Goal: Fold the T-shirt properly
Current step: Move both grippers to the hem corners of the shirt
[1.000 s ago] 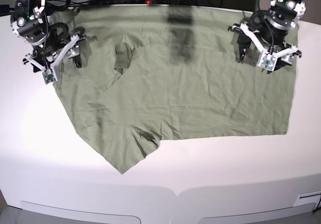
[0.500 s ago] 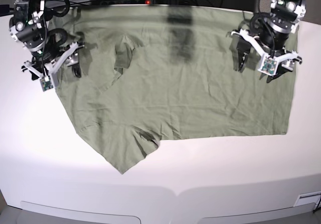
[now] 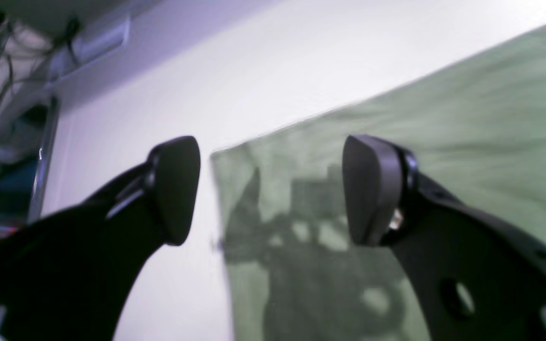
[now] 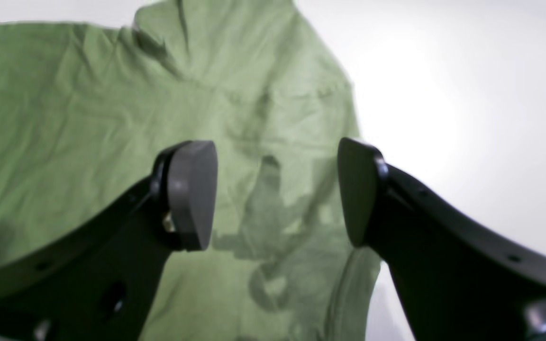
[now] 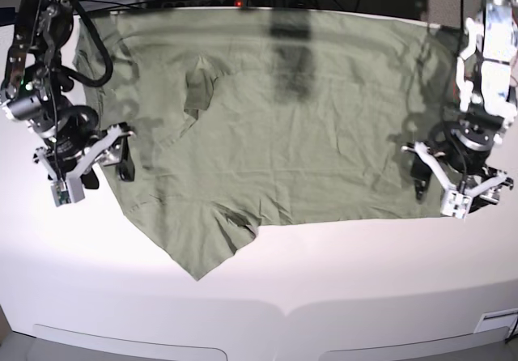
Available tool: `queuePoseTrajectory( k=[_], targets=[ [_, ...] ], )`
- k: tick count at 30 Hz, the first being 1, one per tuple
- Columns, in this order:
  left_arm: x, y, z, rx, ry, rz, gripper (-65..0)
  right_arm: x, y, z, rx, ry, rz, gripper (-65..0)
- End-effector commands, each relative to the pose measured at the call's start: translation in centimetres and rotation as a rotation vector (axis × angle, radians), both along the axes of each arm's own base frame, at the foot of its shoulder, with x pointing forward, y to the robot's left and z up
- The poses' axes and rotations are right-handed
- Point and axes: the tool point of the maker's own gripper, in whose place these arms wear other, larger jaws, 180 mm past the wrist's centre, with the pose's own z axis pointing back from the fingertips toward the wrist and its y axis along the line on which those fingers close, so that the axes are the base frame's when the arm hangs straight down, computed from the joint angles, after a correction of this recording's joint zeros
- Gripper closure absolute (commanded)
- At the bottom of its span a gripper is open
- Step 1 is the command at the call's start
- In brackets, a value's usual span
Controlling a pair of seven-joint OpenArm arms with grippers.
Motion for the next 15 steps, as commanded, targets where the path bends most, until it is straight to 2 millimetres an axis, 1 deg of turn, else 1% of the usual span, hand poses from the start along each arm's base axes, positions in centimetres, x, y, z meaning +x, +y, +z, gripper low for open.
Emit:
queuePoseTrajectory(
  k=[1, 3, 5, 8, 11, 13, 15],
  targets=[
    [1.5, 1.3, 0.9, 0.018, -0.031, 0.014, -45.3, 0.8, -0.1, 1.7, -0.005, -0.059, 0.007, -39.7],
    [3.2, 2.6, -0.5, -0.018, 0.027, 0.01, -45.3, 1.1, -0.1, 2.1, -0.004, -0.07, 0.007, -39.6],
    [5.1, 3.6, -1.0, -0.084, 0.068, 0.0, -45.3, 1.3, -0.1, 2.3, -0.005, -0.078, 0.008, -39.7],
    [8.2, 5.0, -0.3, -0.164, 0.084, 0.007, -45.3, 1.5, -0.1, 2.5, -0.005, -0.083, 0.007, -39.7],
    [10.8, 5.8, 0.6, -0.196, 0.1, -0.012, -45.3, 1.4, -0.1, 2.4, -0.007, -0.075, 0.007, -39.7],
    [11.7, 6.4, 0.2, -0.215, 0.156, -0.016, -45.3, 1.4, -0.2, 2.3, -0.008, -0.072, 0.007, -39.6],
    [11.7, 7.4, -1.2, -0.222, 0.256, 0.001, -45.3, 1.3, -0.2, 2.2, -0.009, -0.066, 0.006, -39.7]
  ],
)
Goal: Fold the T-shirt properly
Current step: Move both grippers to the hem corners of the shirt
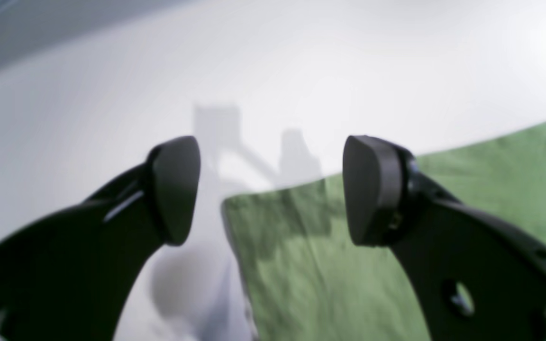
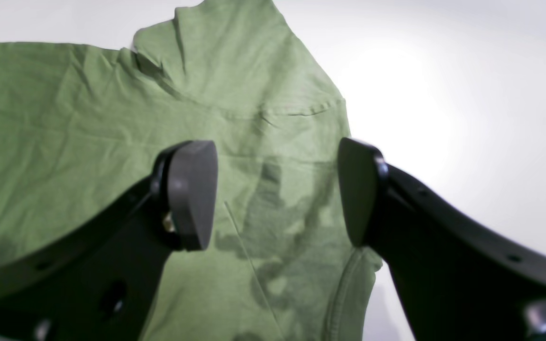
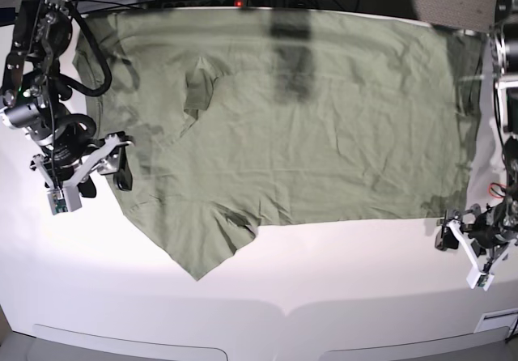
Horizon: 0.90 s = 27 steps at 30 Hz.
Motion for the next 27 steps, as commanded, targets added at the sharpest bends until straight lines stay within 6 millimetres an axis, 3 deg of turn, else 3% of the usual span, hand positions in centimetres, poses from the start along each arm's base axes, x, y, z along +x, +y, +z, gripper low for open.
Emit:
queuePoseTrajectory(
  k=[1, 7, 10, 17, 27],
  targets=[
    [1.1, 1.4, 1.6, 0.009, -0.022, 0.015, -45.3, 0.6, -0.2, 1.4, -0.009, -0.042, 0.006, -39.7],
    [1.1, 4.5, -0.9, -0.003, 0.087, 0.108, -45.0, 0.5, -0.2, 1.3, -0.01, -0.033, 0.006, -39.7],
    [0.1, 4.9, -2.7, -0.023, 0.122, 0.134, -45.0, 0.3, -0.2, 1.0, -0.007, -0.017, 0.007, -39.7],
    [-2.9, 3.0, -7.1, -0.093, 0.238, 0.153, -45.1, 0.0, 0.3, 0.8, 0.025, 0.008, 0.019, -39.7],
    [-3.9, -1.1, -7.1, -0.298, 0.304, 0.079, -45.1, -0.1, 0.3, 0.6, 0.024, 0.016, 0.02, -39.7]
  ],
)
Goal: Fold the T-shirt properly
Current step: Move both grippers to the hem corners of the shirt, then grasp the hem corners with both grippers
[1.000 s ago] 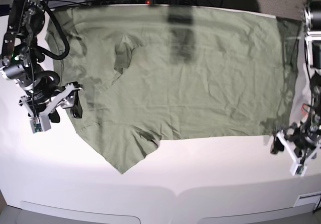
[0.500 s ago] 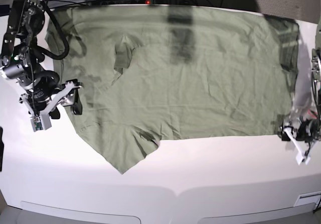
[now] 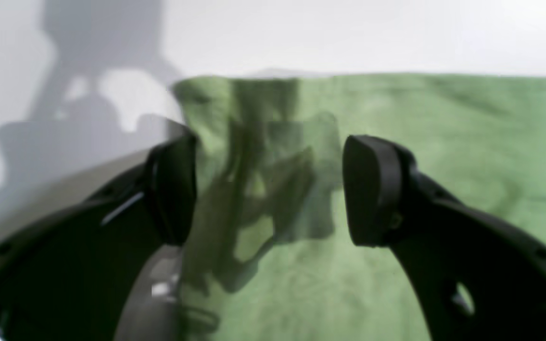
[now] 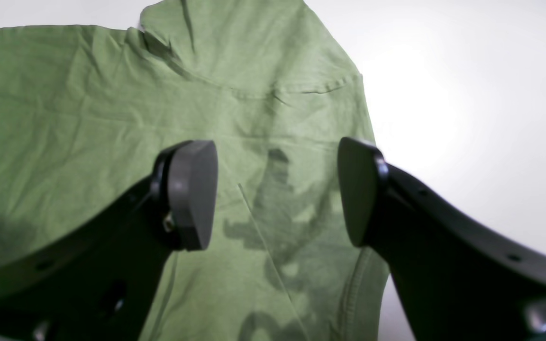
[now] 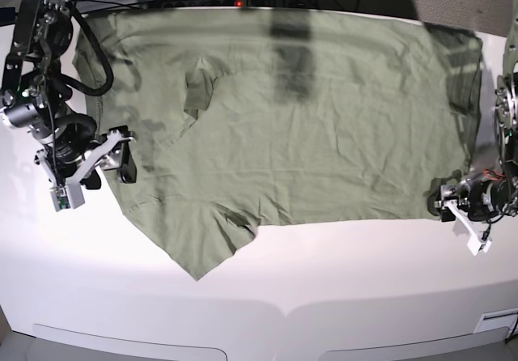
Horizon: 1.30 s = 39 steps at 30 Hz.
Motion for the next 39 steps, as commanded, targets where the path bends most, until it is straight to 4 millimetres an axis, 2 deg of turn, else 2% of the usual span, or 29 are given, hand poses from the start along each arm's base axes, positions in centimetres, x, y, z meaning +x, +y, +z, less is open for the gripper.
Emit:
queuePoseTrajectory(
  k=[1, 15, 18, 25, 27, 31, 36, 39],
  targets=[
    [0.2, 0.1, 0.7, 0.006, 0.012, -0.022, -45.1, 0.7, -0.2, 1.5, -0.007, -0.052, 0.007, -39.6],
    [1.1, 0.2, 1.5, 0.006, -0.015, -0.019, -44.4, 0.7, -0.2, 1.6, -0.006, -0.054, 0.007, -39.7],
    [1.3, 0.2, 1.6, 0.004, -0.028, -0.015, -36.9, 0.7, -0.2, 1.6, -0.006, -0.054, 0.006, -39.7],
    [2.4, 0.2, 2.3, -0.006, -0.093, 0.003, -8.4, 0.8, -0.2, 1.7, -0.006, -0.061, 0.007, -39.6],
    [2.6, 0.2, 2.4, -0.009, -0.11, 0.008, -2.6, 0.8, -0.4, 1.6, -0.024, -0.059, 0.005, -39.6],
    [3.2, 0.2, 2.8, -0.014, -0.144, 0.018, -1.7, 1.8, -2.0, 1.9, -0.116, -0.067, -0.029, -39.6],
    [3.2, -0.1, 3.0, -0.047, -0.143, 0.036, -1.7, 4.8, -4.1, 3.0, -0.159, -0.09, -0.088, -39.6],
    [3.2, -0.4, 3.1, -0.076, -0.138, 0.051, -1.7, 6.2, -5.2, 2.3, -0.137, -0.062, -0.12, -39.6]
  ],
)
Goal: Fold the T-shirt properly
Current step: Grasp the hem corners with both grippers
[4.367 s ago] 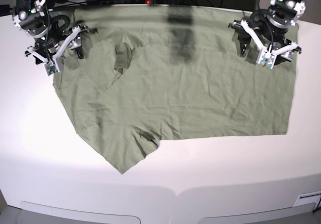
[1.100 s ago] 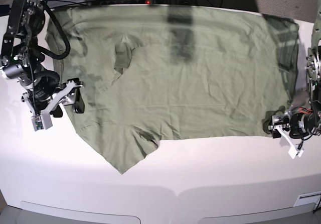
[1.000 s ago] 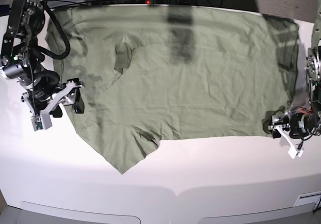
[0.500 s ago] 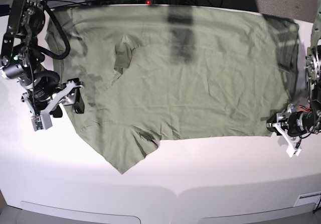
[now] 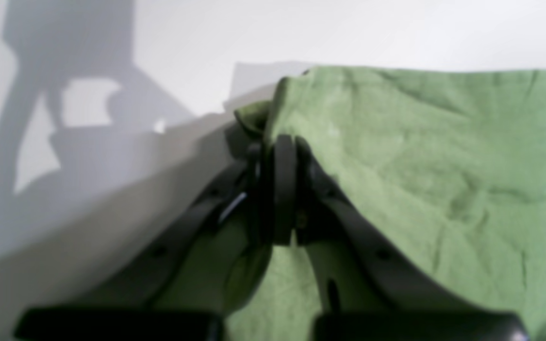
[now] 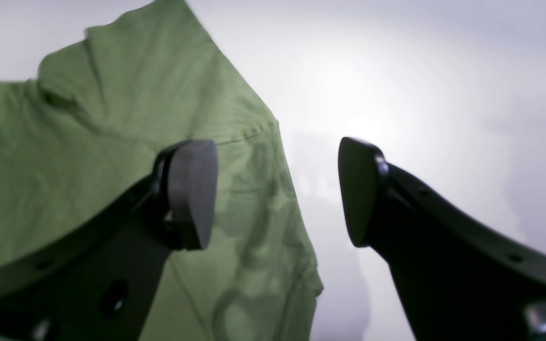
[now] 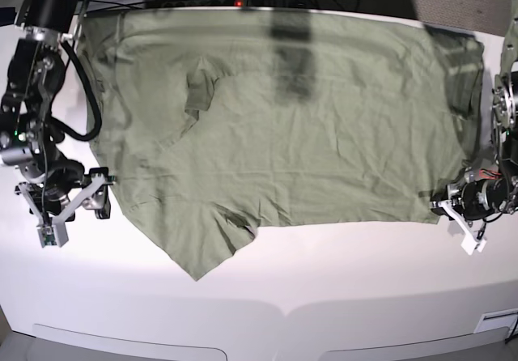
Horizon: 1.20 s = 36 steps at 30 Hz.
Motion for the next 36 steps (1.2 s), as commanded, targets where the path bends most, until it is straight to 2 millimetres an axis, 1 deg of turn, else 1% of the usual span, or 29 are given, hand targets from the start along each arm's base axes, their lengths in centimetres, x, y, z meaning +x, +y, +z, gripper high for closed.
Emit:
queuePoseTrajectory(
  k=[1, 5, 8, 10, 15, 17, 20, 22, 24, 27, 31, 33, 36],
  targets=[
    [2.0, 0.5, 2.3, -0.007, -0.067, 0.007, -1.7, 1.0, -0.8, 1.1, -0.007, -0.031, -0.01, -39.6],
    [2.0, 0.5, 2.3, -0.006, -0.067, 0.007, -1.7, 2.2, -3.2, -2.1, 0.012, 0.069, -0.084, -39.6],
    [2.0, 0.5, 2.4, -0.007, -0.067, 0.007, -1.7, 3.0, -4.2, -3.9, 0.059, 0.127, -0.121, -39.6],
    [2.0, 0.5, 2.4, -0.007, -0.068, 0.007, -1.7, 3.4, -4.6, -4.6, 0.085, 0.153, -0.139, -39.6],
    [2.0, 0.5, 2.4, -0.007, -0.068, 0.008, -1.7, 4.2, -4.9, -6.3, 0.143, 0.202, -0.166, -39.6],
    [2.0, 0.5, 2.4, -0.007, -0.068, 0.007, -1.7, 3.9, -4.5, -7.6, 0.176, 0.241, -0.155, -39.6],
    [2.0, 0.5, 2.4, -0.007, -0.068, 0.007, -1.7, 3.0, -4.4, -9.8, 0.208, 0.298, -0.163, -39.6],
    [2.0, 0.5, 2.4, -0.007, -0.068, 0.007, -1.7, 2.7, -4.4, -10.8, 0.224, 0.315, -0.172, -39.6],
    [2.0, 0.5, 2.4, -0.007, -0.068, 0.007, -1.7, 2.7, -4.2, -11.1, 0.232, 0.315, -0.171, -39.6],
    [2.0, 0.5, 2.4, -0.007, -0.068, 0.007, -1.7, 3.2, -3.5, -10.6, 0.236, 0.283, -0.114, -39.6],
    [2.0, 0.5, 2.4, -0.007, -0.069, 0.007, -1.7, 3.6, -2.6, -10.2, 0.284, 0.261, -0.089, -39.6],
    [2.0, 0.5, 2.4, -0.007, -0.069, 0.007, -1.7, 3.3, -2.2, -10.3, 0.299, 0.281, -0.08, -39.6],
    [2.0, 0.5, 2.4, -0.007, -0.068, 0.007, -1.7, 2.7, -1.1, -10.5, 0.329, 0.321, -0.026, -39.6]
  ],
)
